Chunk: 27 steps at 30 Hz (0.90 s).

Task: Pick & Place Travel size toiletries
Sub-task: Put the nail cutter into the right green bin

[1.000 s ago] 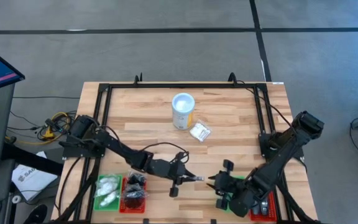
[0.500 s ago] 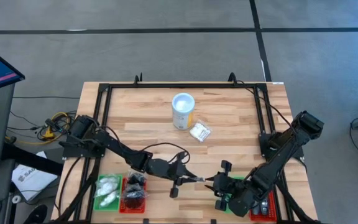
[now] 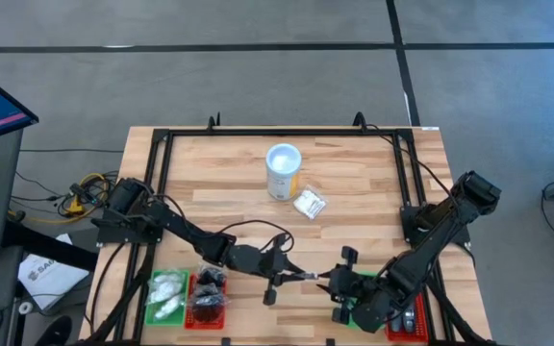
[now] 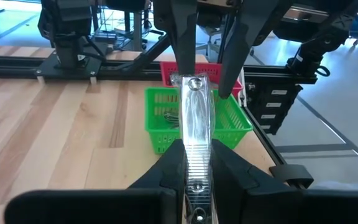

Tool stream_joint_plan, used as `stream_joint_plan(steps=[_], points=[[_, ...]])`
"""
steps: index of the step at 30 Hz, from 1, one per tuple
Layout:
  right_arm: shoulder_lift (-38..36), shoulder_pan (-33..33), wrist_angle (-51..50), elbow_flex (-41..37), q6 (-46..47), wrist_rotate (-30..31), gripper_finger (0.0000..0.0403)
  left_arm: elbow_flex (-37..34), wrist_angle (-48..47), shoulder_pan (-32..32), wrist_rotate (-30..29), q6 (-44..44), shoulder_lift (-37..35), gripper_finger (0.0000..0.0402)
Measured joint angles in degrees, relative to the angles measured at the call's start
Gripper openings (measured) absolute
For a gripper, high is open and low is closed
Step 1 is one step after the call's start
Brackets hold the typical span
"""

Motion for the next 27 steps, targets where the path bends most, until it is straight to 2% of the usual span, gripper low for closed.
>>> stream_joint_plan(steps=[14, 27], points=[[-0.1, -0.8, -0.5, 0.0, -2.4, 0.2, 0.0098, 0.0, 0.3, -0.6, 0.0, 0.0, 0.0, 0.0041], [-0.2, -3.1, 3.7, 0.0, -5.2, 0.3, 0.0098, 0.1, 0.1, -0.6, 0.0, 0.0, 0.0, 0.0041]])
